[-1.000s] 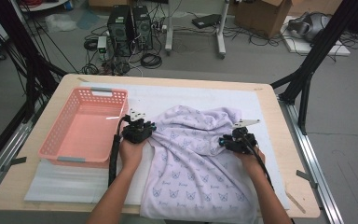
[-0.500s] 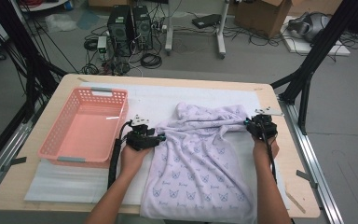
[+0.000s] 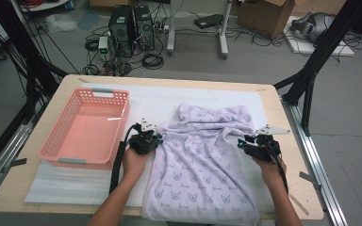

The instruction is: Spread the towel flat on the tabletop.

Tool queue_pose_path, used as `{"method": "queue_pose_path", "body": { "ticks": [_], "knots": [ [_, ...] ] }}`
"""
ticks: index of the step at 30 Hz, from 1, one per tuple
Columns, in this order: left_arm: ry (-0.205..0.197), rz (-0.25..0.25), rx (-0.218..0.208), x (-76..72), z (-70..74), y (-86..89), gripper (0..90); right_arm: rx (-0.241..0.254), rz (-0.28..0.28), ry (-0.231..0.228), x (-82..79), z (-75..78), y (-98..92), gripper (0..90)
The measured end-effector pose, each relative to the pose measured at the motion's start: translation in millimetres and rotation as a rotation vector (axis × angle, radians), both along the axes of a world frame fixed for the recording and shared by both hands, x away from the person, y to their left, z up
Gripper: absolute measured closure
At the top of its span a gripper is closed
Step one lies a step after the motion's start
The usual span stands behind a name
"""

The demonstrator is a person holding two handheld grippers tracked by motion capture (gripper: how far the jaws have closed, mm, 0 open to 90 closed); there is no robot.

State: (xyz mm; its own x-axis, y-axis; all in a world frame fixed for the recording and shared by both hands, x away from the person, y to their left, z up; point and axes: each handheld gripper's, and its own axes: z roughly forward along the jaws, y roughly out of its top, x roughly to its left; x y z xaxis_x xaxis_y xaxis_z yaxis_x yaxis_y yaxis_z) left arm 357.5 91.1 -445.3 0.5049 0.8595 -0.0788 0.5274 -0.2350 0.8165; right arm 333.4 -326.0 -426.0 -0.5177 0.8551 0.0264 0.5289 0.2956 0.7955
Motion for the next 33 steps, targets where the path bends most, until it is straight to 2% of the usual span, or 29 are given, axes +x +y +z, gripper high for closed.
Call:
{"method": "queue_pose_path", "body": {
  "ticks": [1,2,4,6,8,9,10,12,13,15,16,17,18,19,20,21,22,25,28,33],
  "knots": [
    [0.002,0.025,-0.035,-1.2,0.6,7.0,85.5,-0.006,0.006,0.017,-0.8,-4.3,1.6,62.0],
    [0.012,0.025,-0.044,-2.7,0.3,11.8,85.4,-0.01,0.013,0.034,-0.9,-8.3,3.2,62.1],
    [0.016,0.007,-0.026,-7.3,-1.7,14.8,85.2,0.011,0.042,0.063,1.0,-14.6,7.1,59.2],
    [0.009,0.0,-0.032,-11.7,-2.5,15.9,84.7,0.034,0.065,0.08,2.1,-18.5,14.1,59.2],
    [-0.007,0.005,-0.051,-15.0,-3.7,16.9,83.9,-0.029,0.079,0.081,1.6,-22.7,24.4,65.1],
    [-0.002,0.002,-0.049,-15.5,-4.5,17.4,83.5,-0.058,0.085,0.059,-0.7,-21.5,26.4,85.5],
    [-0.002,0.003,-0.054,-15.8,-4.7,17.8,83.5,-0.086,0.085,0.05,-2.0,-19.8,27.2,86.3],
    [-0.012,0.0,-0.053,-17.1,-3.8,18.0,84.3,-0.198,-0.01,0.003,-2.8,-16.8,22.8,87.1],
    [-0.01,-0.008,-0.058,-17.3,-4.0,18.0,84.5,-0.203,-0.065,-0.018,-2.5,-15.6,15.0,87.1],
    [-0.004,-0.022,-0.065,-18.0,-4.6,14.2,84.4,-0.159,-0.148,-0.037,-1.8,-15.1,-2.3,86.9],
    [-0.01,-0.024,-0.06,-18.5,-4.6,11.5,84.3,-0.125,-0.154,-0.013,-1.3,-16.2,-7.0,86.1],
    [-0.011,-0.029,-0.066,-18.3,-4.6,11.1,83.9,-0.124,-0.154,-0.009,-2.6,-17.1,-7.3,82.9],
    [-0.006,-0.028,-0.078,-17.8,-4.5,11.8,80.5,-0.134,-0.145,-0.025,-4.8,-17.7,-6.0,75.3],
    [0.001,-0.012,-0.1,-17.6,-4.6,13.8,70.5,-0.136,-0.15,-0.031,-7.0,-17.3,-5.3,69.0],
    [0.015,-0.009,-0.124,-18.1,-4.3,17.0,60.8,-0.112,-0.151,-0.038,-9.5,-16.2,-6.6,66.4],
    [0.023,-0.01,-0.143,-20.1,-3.9,19.7,56.7,-0.073,-0.146,-0.048,-11.9,-14.7,-9.4,63.8],
    [0.019,-0.021,-0.15,-23.5,-3.3,22.0,54.0,-0.036,-0.142,-0.052,-14.8,-12.7,-11.7,61.9],
    [0.022,-0.058,-0.172,-36.3,-3.0,26.5,51.1,0.007,-0.123,-0.076,-26.2,-6.1,-15.6,60.0],
    [0.022,-0.08,-0.194,-47.3,-3.1,31.1,50.0,-0.004,-0.091,-0.076,-37.7,-6.1,-17.8,57.9],
    [0.031,-0.079,-0.219,-69.4,-4.3,40.3,49.3,-0.011,-0.08,-0.058,-59.5,-11.1,-25.7,55.1]
  ]
}}
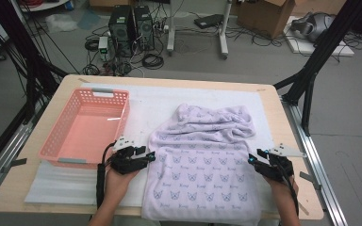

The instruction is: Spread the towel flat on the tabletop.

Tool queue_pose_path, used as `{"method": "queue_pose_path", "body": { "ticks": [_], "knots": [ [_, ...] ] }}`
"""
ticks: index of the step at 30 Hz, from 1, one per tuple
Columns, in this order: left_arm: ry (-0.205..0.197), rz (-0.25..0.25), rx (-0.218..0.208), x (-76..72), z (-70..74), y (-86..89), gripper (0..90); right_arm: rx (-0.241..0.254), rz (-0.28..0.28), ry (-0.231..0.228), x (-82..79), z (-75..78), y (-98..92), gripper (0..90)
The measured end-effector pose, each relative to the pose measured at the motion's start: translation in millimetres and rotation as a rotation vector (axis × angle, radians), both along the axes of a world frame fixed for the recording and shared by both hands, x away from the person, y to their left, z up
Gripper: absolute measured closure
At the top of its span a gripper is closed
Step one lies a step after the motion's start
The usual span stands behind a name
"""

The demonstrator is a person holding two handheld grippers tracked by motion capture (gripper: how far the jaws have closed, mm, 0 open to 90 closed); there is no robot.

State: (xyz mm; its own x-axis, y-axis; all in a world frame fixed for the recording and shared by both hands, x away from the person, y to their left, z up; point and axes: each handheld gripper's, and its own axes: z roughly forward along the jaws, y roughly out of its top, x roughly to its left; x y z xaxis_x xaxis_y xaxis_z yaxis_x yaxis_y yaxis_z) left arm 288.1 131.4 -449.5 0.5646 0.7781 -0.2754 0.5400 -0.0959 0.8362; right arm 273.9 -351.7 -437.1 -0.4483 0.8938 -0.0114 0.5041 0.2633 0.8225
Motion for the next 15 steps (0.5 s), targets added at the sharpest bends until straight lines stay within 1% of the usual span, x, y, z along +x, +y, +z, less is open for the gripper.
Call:
{"method": "queue_pose_path", "body": {
  "ticks": [3,4,8,11,12,14,15],
  "knots": [
    [0.021,-0.018,-0.009,-15.2,-0.9,1.4,49.3,0.015,-0.001,0.008,-14.7,-1.2,-6.4,53.9],
    [0.025,-0.016,-0.004,-20.7,-1.2,0.5,49.3,0.018,0.002,0.014,-19.8,-2.0,-7.5,53.8],
    [0.055,-0.033,0.006,-40.3,-4.1,-4.0,49.8,0.007,0.027,0.035,-38.0,-6.8,-9.2,54.0],
    [0.079,-0.041,0.016,-53.0,-6.8,-6.8,49.4,0.02,0.035,0.061,-47.9,-9.6,-10.3,53.2],
    [0.075,-0.039,0.013,-57.5,-6.8,-7.5,48.6,0.026,0.04,0.072,-50.5,-10.5,-10.6,52.9],
    [0.081,-0.046,0.011,-65.3,-7.2,-8.8,49.1,0.037,0.063,0.095,-55.2,-12.4,-9.6,54.1],
    [0.075,-0.048,0.013,-69.1,-7.6,-10.0,49.1,0.033,0.076,0.1,-56.9,-13.4,-8.3,54.2]
  ]
}}
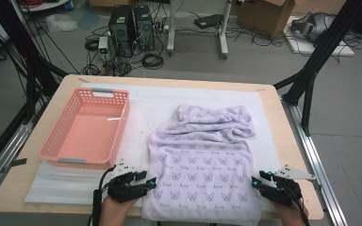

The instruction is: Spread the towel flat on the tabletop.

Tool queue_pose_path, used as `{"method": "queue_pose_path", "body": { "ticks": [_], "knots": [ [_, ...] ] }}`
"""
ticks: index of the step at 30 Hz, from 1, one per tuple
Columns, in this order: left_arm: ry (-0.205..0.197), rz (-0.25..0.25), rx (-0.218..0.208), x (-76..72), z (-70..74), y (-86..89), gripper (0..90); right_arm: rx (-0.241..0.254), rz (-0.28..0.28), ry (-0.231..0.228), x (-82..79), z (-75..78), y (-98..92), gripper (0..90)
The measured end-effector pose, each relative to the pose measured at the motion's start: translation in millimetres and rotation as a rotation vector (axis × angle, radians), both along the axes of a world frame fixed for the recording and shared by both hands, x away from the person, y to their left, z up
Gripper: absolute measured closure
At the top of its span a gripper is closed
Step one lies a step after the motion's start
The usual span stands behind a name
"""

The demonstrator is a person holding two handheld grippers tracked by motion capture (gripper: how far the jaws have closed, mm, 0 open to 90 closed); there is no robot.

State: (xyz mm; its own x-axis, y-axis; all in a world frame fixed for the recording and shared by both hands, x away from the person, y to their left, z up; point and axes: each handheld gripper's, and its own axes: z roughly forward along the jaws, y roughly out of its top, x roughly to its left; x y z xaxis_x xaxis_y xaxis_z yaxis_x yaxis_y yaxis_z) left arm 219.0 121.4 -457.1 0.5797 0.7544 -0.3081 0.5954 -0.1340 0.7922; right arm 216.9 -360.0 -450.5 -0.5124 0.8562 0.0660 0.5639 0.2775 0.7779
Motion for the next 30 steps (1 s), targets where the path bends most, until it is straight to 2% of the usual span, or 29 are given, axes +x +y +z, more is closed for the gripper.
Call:
{"method": "queue_pose_path", "body": {
  "ticks": [2,3,4,5,6,7,8,10,12,15,17,19,20,21,22,23,25,28,30],
  "knots": [
    [-0.017,0.001,0.009,-7.1,-1.2,-2.8,49.8,-0.019,0.01,0.001,-2.9,-1.4,2.6,54.8],
    [-0.038,0.004,0.025,-11.0,-2.1,-4.8,51.6,-0.024,0.008,0.0,-4.2,-1.4,3.7,55.3],
    [-0.062,0.003,0.06,-14.5,-2.5,-6.2,56.5,-0.032,0.009,-0.006,-4.8,-1.3,4.4,58.0],
    [-0.078,0.006,0.086,-16.8,-2.7,-6.4,66.7,-0.038,0.02,-0.005,-6.2,-0.7,5.2,68.3],
    [-0.071,0.012,0.082,-17.4,-2.9,-4.9,75.2,-0.037,0.049,-0.004,-7.3,-0.3,5.5,78.7],
    [-0.047,0.009,0.062,-17.6,-2.8,-1.7,83.5,-0.038,0.056,0.0,-8.6,0.0,6.9,83.3],
    [-0.032,0.013,0.049,-19.1,-2.6,0.5,85.3,-0.036,0.062,0.005,-9.2,0.5,8.1,85.4],
    [-0.038,0.017,0.066,-28.4,-1.3,4.9,85.9,-0.05,0.062,0.012,-11.7,2.4,9.2,86.5],
    [-0.034,0.021,0.06,-40.7,-1.4,12.6,86.1,-0.052,0.073,0.017,-17.6,3.6,6.7,86.6],
    [-0.04,-0.009,0.041,-57.5,-3.5,22.3,86.0,-0.035,0.1,0.026,-29.6,5.7,1.4,86.8],
    [-0.049,-0.036,0.041,-65.0,-3.9,23.2,85.7,-0.051,0.118,0.027,-38.2,7.1,1.5,86.8],
    [-0.077,-0.052,0.043,-67.5,-5.3,21.5,82.0,-0.056,0.126,0.028,-43.7,6.9,1.7,86.2],
    [-0.079,-0.054,0.031,-65.8,-5.9,20.5,74.6,-0.052,0.126,0.027,-44.4,6.7,1.1,83.0],
    [-0.088,-0.048,0.028,-63.7,-5.9,19.2,70.2,-0.043,0.124,0.025,-43.9,6.8,0.8,75.6],
    [-0.103,-0.037,0.025,-60.6,-5.8,17.7,64.2,-0.036,0.111,0.013,-42.5,7.0,1.4,67.9],
    [-0.113,-0.023,0.019,-56.0,-5.3,16.8,59.3,-0.03,0.095,0.003,-40.9,7.9,1.7,63.8],
    [-0.103,0.009,-0.001,-44.4,-3.1,14.9,51.5,-0.007,0.068,-0.022,-36.9,9.5,3.1,61.3],
    [-0.101,0.032,0.008,-24.9,0.1,10.8,48.6,-0.013,0.01,-0.039,-27.2,9.4,6.7,58.1],
    [-0.074,0.043,0.021,-12.2,0.7,6.6,46.8,-0.034,-0.001,-0.034,-20.0,5.9,9.3,57.9]
  ]
}}
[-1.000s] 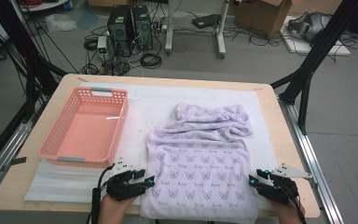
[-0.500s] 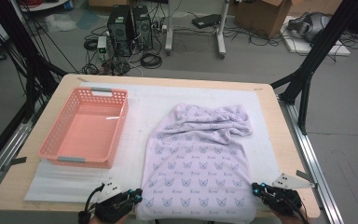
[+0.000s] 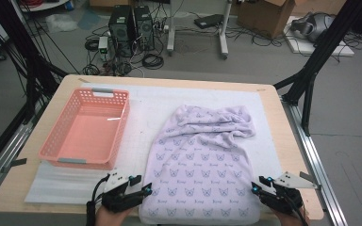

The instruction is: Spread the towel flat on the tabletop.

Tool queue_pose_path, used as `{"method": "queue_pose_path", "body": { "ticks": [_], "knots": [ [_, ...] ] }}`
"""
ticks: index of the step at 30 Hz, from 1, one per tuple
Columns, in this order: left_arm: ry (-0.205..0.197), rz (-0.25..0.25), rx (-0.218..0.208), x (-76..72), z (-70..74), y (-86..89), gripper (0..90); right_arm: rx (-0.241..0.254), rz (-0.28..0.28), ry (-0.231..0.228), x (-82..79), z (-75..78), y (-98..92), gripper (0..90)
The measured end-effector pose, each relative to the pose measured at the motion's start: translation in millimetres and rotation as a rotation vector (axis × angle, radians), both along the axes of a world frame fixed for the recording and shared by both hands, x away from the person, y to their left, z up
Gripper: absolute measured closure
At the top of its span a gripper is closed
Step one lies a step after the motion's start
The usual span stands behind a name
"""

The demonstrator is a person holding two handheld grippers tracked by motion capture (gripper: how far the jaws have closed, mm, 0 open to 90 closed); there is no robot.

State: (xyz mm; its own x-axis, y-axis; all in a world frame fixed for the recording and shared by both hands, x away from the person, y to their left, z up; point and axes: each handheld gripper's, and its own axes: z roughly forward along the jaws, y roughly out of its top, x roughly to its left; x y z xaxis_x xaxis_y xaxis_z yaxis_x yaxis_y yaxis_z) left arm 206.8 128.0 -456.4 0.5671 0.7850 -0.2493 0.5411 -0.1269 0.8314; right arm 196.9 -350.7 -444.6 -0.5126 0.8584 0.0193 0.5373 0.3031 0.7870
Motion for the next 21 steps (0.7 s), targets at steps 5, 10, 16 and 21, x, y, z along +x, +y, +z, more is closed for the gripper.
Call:
{"method": "queue_pose_path", "body": {
  "ticks": [5,10,16,21],
  "knots": [
    [-0.045,0.029,0.136,4.0,-2.7,-14.8,57.1,0.026,0.028,0.043,5.7,-7.1,3.1,85.2],
    [-0.026,0.019,0.138,-19.0,0.6,-6.2,88.0,0.015,0.074,0.065,-6.8,-3.7,-0.5,87.0],
    [-0.029,-0.033,0.121,-60.7,-1.3,7.8,87.7,0.02,0.148,0.103,-35.7,-1.5,-10.3,86.9],
    [-0.048,-0.017,0.091,-48.8,-1.0,5.9,58.2,0.06,0.125,0.059,-32.8,2.9,-9.4,70.4]
  ]
}}
